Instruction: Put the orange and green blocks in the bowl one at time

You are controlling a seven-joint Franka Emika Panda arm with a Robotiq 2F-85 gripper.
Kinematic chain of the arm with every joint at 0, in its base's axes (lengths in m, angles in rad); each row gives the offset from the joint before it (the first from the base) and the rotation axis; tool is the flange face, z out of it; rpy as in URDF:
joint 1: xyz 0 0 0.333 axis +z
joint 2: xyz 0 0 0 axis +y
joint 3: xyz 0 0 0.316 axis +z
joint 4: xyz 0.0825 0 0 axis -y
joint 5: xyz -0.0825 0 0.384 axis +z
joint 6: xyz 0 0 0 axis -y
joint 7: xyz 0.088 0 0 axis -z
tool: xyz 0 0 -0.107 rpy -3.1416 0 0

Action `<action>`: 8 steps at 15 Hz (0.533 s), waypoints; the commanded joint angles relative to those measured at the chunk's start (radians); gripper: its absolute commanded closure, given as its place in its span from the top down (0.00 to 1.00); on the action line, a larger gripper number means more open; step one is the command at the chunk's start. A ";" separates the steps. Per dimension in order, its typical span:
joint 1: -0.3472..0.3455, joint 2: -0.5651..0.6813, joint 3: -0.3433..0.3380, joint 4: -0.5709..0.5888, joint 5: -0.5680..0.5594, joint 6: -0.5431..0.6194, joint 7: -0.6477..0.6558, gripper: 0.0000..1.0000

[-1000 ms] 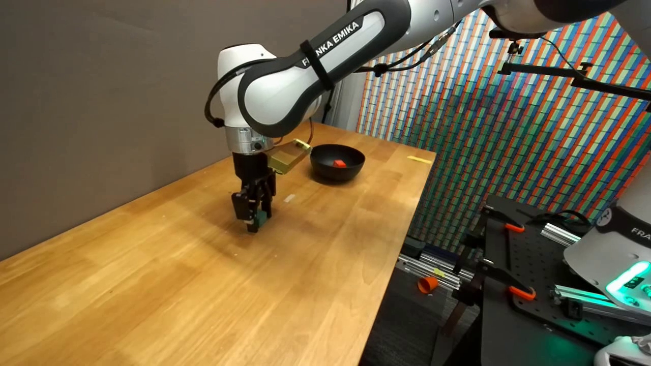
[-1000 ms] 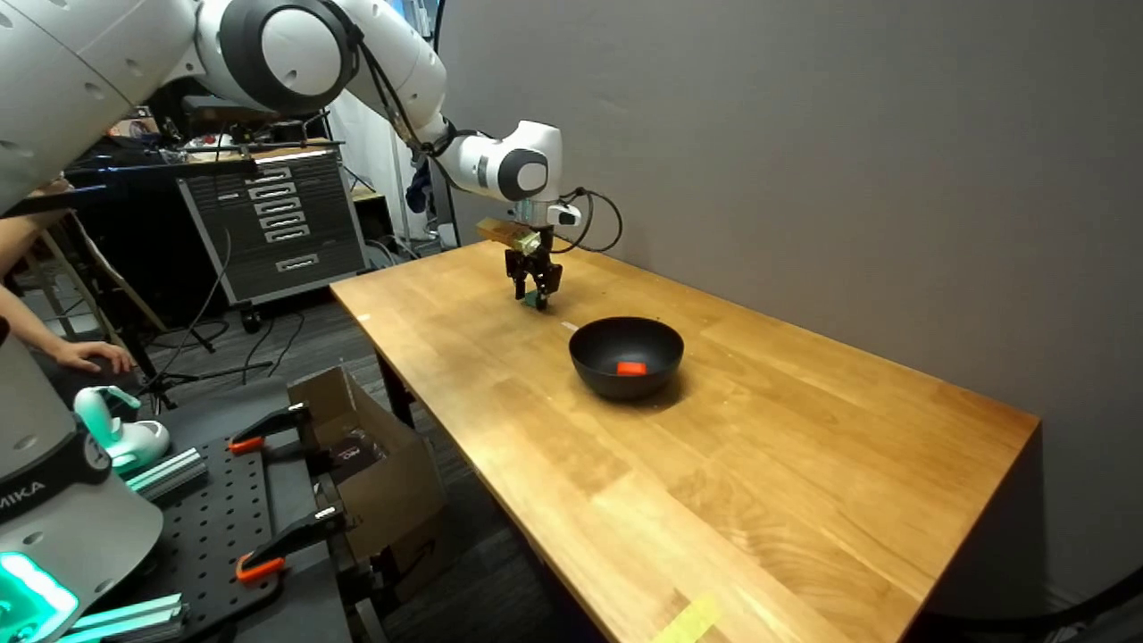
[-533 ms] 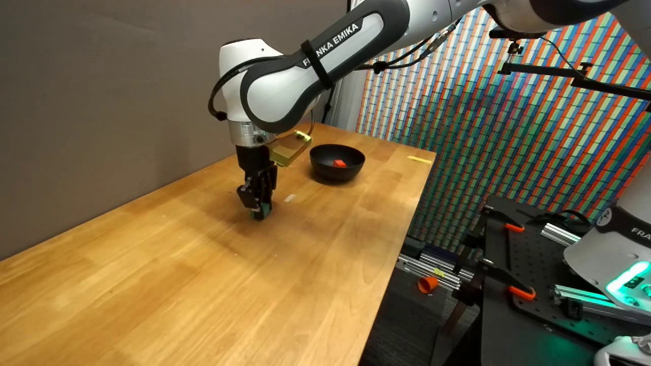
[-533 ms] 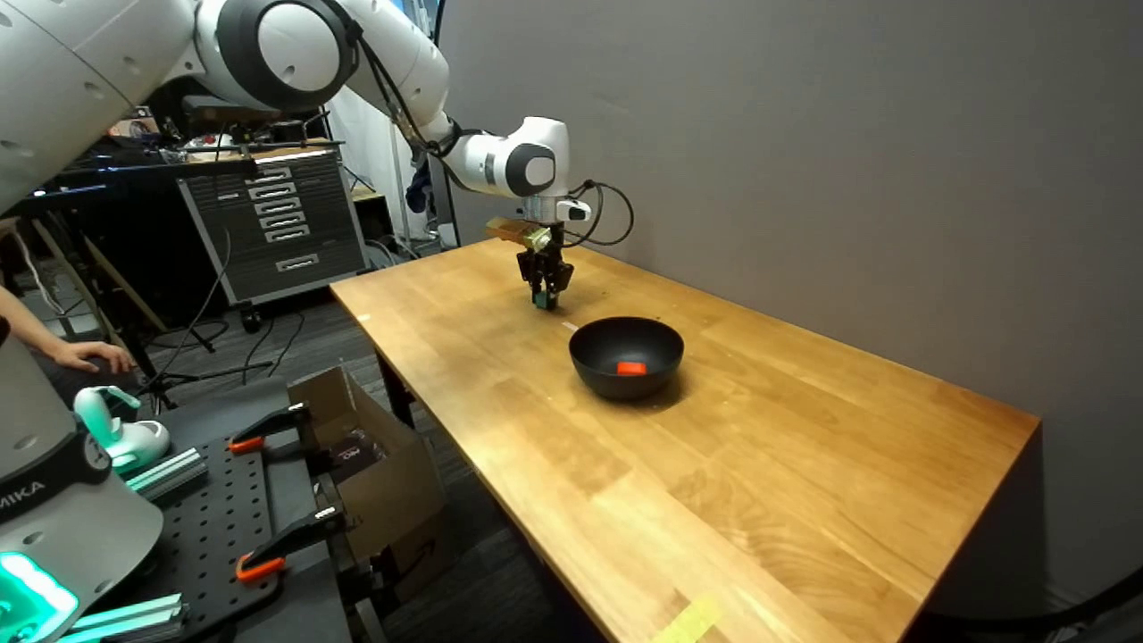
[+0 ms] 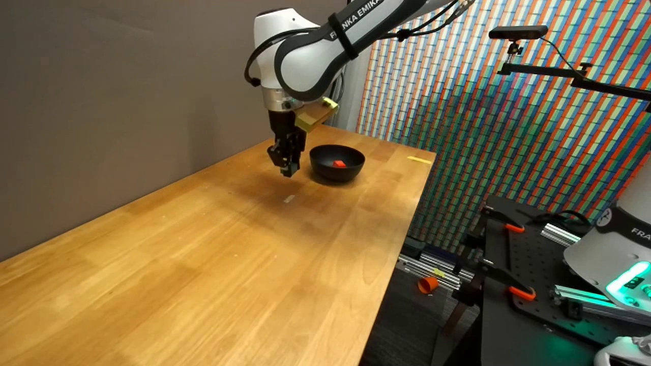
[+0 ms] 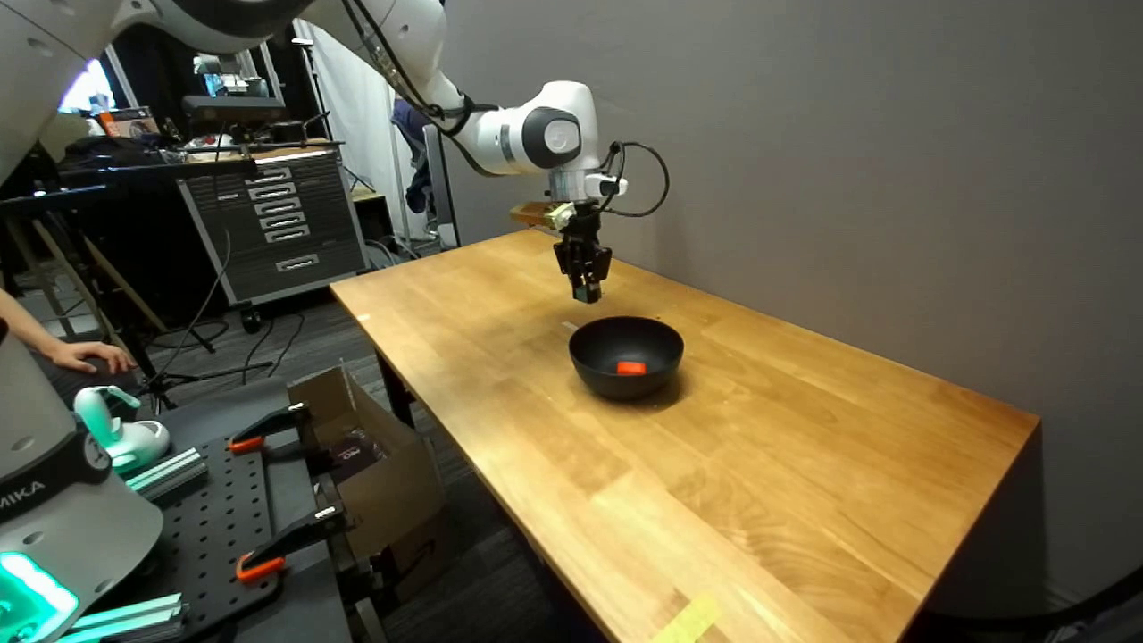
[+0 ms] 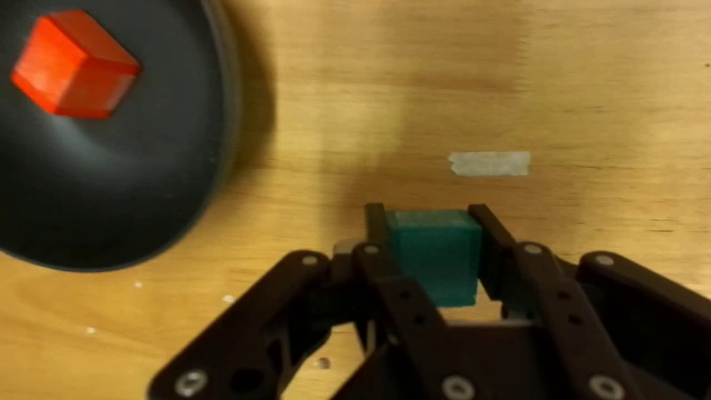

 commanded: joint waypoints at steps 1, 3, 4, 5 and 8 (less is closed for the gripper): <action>-0.024 -0.160 -0.037 -0.218 -0.044 0.075 0.079 0.14; -0.040 -0.200 -0.057 -0.284 -0.061 0.107 0.107 0.14; -0.049 -0.219 -0.063 -0.308 -0.065 0.119 0.115 0.14; -0.059 -0.234 -0.070 -0.331 -0.067 0.130 0.123 0.14; -0.087 -0.278 -0.075 -0.386 -0.059 0.140 0.131 0.64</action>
